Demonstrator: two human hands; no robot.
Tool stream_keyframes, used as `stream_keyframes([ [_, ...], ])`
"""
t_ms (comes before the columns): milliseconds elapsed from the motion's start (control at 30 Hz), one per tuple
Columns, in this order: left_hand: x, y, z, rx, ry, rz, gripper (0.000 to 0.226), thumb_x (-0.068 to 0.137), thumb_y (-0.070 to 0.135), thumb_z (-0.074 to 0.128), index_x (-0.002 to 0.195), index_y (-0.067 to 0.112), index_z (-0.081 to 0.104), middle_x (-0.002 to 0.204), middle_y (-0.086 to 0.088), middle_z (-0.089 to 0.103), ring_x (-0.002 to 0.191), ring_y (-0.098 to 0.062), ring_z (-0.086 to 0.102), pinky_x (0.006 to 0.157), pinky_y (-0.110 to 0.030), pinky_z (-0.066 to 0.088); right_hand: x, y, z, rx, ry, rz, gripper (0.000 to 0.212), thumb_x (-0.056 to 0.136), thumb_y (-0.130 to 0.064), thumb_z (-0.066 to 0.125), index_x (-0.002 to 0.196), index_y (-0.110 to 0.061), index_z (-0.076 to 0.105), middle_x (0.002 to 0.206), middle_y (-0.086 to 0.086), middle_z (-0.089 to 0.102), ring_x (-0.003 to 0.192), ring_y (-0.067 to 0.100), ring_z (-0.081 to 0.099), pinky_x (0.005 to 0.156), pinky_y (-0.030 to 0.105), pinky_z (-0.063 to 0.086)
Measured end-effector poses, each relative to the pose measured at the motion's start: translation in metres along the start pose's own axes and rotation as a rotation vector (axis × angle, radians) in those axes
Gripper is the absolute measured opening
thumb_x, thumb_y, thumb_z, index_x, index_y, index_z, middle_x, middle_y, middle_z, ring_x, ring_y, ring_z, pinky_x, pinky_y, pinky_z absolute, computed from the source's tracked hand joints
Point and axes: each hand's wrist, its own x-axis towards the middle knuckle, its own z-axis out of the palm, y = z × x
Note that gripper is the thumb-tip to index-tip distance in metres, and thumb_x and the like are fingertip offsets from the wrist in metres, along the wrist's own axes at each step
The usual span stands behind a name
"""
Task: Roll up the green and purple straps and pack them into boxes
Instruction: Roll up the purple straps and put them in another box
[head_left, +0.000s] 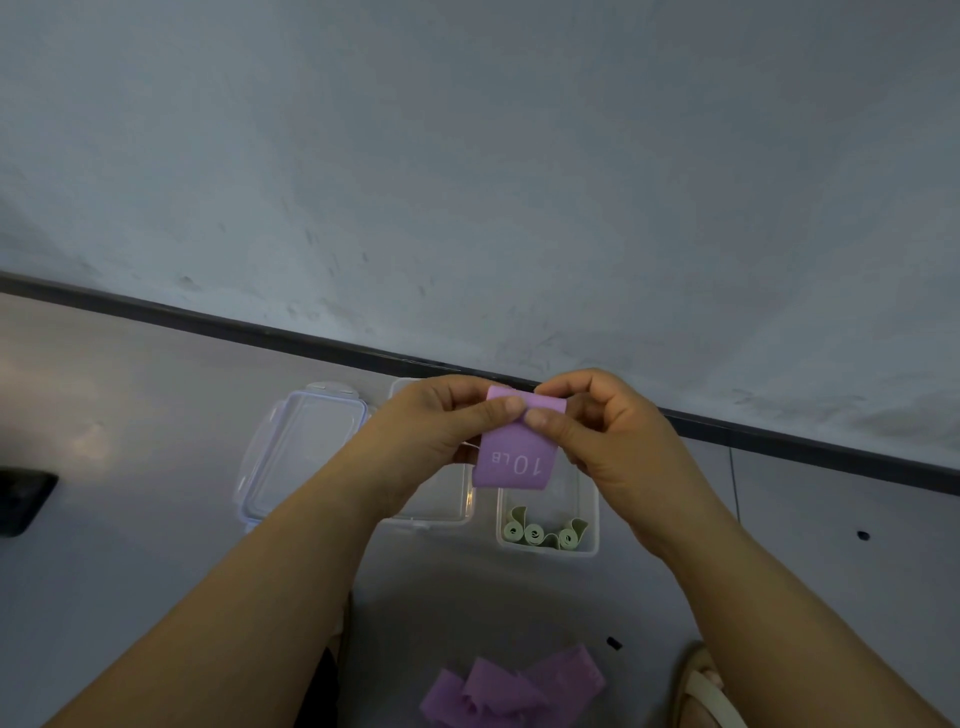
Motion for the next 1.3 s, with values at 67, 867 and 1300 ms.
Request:
stream_keyframes([
  [67, -0.0003, -0.0001, -0.0006, -0.023, -0.008, 0.012, 0.031, 0.067, 0.036, 0.061, 0.096, 0.025, 0.066, 0.085, 0.005, 0.073, 0.078, -0.008, 0.07, 0.07, -0.021, 0.057, 0.0, 0.0002, -0.0007, -0.007, 0.008, 0.006, 0.014, 0.082, -0.026, 0.064, 0.092, -0.031, 0.056, 0.091, 0.002, 0.061, 0.074, 0.006, 0.059, 0.051, 0.006, 0.042],
  [867, 0.0035, -0.0002, -0.0008, -0.1, 0.013, -0.005, 0.038, 0.067, 0.035, 0.062, 0.101, 0.018, 0.064, 0.098, -0.006, 0.068, 0.087, -0.016, 0.066, 0.072, -0.025, 0.058, 0.0029, 0.0012, -0.0016, 0.054, -0.034, 0.037, 0.008, 0.088, -0.027, 0.058, 0.094, -0.031, 0.061, 0.073, -0.003, 0.06, 0.062, 0.004, 0.052, 0.053, 0.013, 0.044],
  [1300, 0.0019, -0.0003, -0.0023, -0.093, 0.031, 0.037, 0.017, 0.081, 0.009, 0.064, 0.093, 0.021, 0.066, 0.088, -0.002, 0.072, 0.079, -0.01, 0.068, 0.07, -0.023, 0.057, 0.0009, -0.0003, 0.0001, 0.007, 0.011, 0.091, 0.019, 0.09, -0.038, 0.048, 0.084, -0.028, 0.063, 0.06, -0.013, 0.055, 0.055, 0.001, 0.048, 0.062, 0.023, 0.045],
])
